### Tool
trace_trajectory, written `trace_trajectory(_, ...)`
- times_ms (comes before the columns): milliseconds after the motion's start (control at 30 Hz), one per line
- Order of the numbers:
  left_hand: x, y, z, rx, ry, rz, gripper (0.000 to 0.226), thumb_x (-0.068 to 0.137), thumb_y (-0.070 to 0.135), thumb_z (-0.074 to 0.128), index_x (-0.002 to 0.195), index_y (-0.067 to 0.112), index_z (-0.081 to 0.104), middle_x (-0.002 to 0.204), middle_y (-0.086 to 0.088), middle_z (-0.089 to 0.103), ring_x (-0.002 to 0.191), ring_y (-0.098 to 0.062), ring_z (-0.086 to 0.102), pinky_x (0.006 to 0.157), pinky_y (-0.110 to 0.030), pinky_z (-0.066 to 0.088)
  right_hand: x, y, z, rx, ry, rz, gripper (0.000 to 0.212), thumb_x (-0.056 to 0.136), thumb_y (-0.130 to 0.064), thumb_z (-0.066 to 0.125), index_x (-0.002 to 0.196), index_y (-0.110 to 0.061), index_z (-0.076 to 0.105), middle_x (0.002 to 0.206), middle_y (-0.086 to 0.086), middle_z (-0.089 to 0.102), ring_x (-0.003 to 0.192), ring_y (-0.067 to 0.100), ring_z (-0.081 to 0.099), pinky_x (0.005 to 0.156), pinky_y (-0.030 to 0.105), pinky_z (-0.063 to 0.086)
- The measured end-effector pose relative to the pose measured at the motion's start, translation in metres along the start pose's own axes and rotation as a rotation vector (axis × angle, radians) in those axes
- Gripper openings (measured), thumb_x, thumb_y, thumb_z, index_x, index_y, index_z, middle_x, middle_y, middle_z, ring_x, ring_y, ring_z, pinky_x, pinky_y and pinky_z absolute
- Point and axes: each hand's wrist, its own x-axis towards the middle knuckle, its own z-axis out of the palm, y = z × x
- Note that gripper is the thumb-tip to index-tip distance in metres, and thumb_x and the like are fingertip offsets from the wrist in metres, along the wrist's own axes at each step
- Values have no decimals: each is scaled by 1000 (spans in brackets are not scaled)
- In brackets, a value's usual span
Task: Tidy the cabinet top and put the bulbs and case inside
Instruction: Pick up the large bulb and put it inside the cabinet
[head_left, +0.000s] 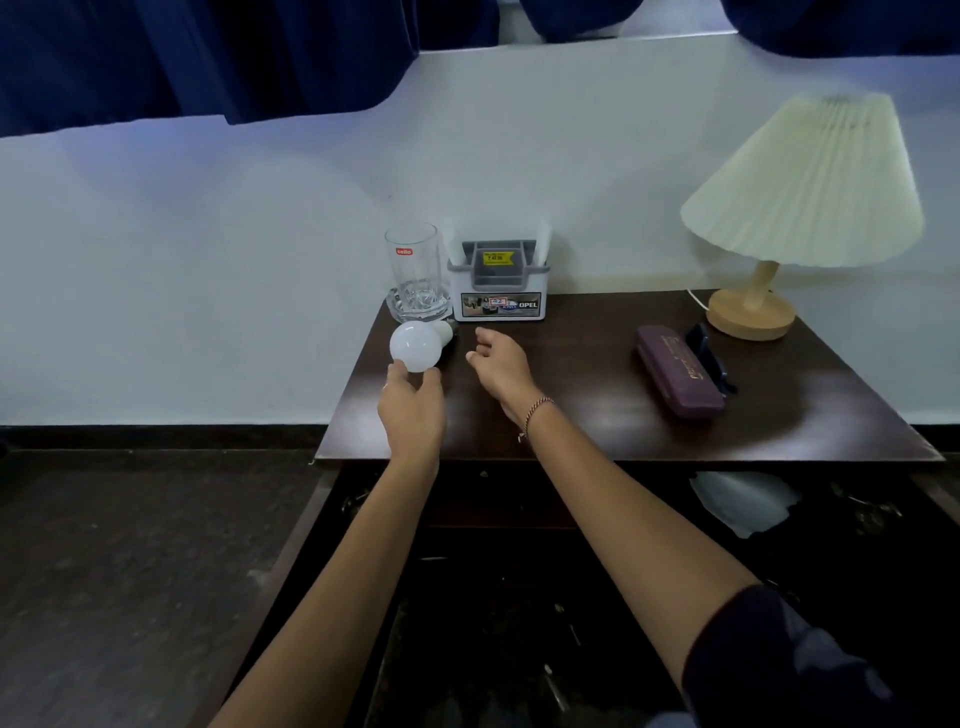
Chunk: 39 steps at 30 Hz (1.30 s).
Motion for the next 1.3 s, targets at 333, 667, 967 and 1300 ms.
trace_trajectory(333, 20, -2, 6, 1, 78, 19, 25, 87, 19, 48, 101, 1, 59, 76, -6, 60, 81, -22, 57, 64, -24, 38, 35, -4, 18, -49, -61, -26, 46, 93, 2, 37, 139, -1, 38, 147, 15, 40, 137, 24, 35, 113, 26, 23)
trace_trajectory(667, 0, -3, -6, -19, 69, 59, 19, 85, 16, 47, 94, 9, 62, 75, -1, 59, 67, -12, 50, 62, -14, 40, 15, 2, 2, 25, 73, -52, 38, 90, 1, 46, 127, 0, 54, 131, 16, 58, 124, 24, 52, 107, 25, 35)
trace_trajectory(967, -59, -1, -32, -37, 40, 88, 27, 85, 17, 52, 108, 17, 65, 92, 2, 66, 89, -14, 58, 67, -14, 39, -65, 11, -41, 166, 154, -81, 27, 77, -2, 70, 104, -1, 70, 95, 16, 72, 84, 16, 63, 92, 36, 53)
trace_trajectory(1300, -120, -34, -65, 63, 25, 142, 41, 83, 26, 65, 121, 11, 62, 110, -7, 70, 104, -16, 64, 92, -28, 48, -165, 46, -62, 202, 184, -49, 23, 75, -4, 73, 98, -4, 72, 90, 10, 73, 81, 14, 67, 82, 20, 54)
